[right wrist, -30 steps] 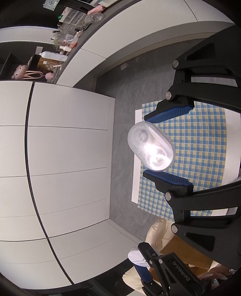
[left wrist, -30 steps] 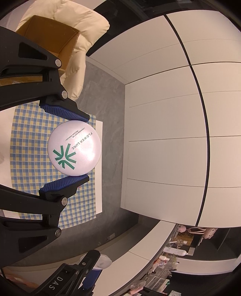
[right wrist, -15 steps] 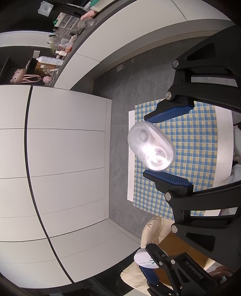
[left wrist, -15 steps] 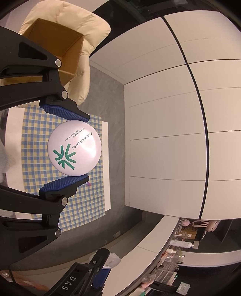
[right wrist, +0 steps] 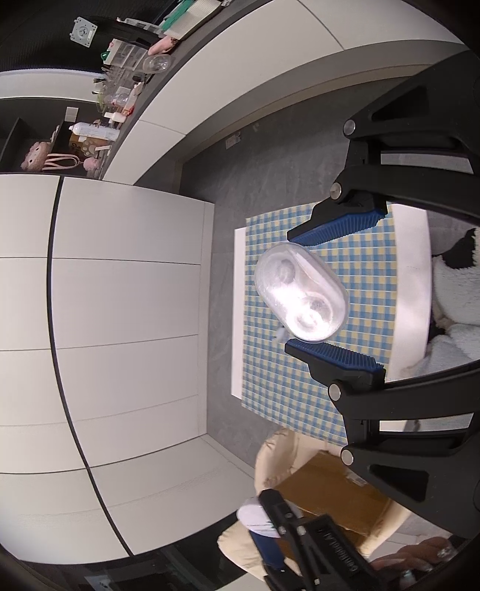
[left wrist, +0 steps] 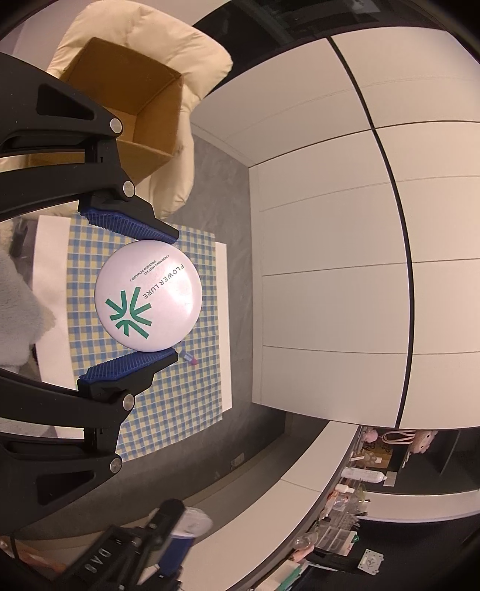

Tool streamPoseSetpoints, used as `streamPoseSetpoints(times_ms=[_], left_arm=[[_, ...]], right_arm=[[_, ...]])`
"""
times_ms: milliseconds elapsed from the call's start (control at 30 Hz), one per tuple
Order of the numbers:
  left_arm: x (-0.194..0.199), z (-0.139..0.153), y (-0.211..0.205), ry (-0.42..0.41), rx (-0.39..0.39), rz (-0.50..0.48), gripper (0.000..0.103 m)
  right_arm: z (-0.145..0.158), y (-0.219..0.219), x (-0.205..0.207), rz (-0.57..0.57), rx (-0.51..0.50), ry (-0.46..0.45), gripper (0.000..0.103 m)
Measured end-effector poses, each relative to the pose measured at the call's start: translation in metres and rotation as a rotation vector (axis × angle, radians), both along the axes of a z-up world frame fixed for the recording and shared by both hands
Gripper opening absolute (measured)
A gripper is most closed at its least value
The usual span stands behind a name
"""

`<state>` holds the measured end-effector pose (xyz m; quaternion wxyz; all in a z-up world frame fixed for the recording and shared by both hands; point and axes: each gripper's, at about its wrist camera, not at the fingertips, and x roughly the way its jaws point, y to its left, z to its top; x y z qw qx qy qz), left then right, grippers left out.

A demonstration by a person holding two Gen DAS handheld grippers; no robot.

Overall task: Organize objects
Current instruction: 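Carry the white compact and clear lens case toward the cardboard box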

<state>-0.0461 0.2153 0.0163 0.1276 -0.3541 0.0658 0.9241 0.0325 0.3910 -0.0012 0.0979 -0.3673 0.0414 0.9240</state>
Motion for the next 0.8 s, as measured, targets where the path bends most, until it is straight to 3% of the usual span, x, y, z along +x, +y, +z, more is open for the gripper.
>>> streamPoseSetpoints(times_ms=[300,800], left_arm=[[0.029,-0.023,-0.030,-0.029,-0.017,0.039,0.058],[0.063,-0.068,-0.063,-0.153,-0.001,0.012,0.058]], right_arm=[[-0.029,-0.016,0.038,0.021,-0.079,-0.056,0.055],[-0.061,-0.038,0.087,0.050,-0.090,-0.130,0.055]])
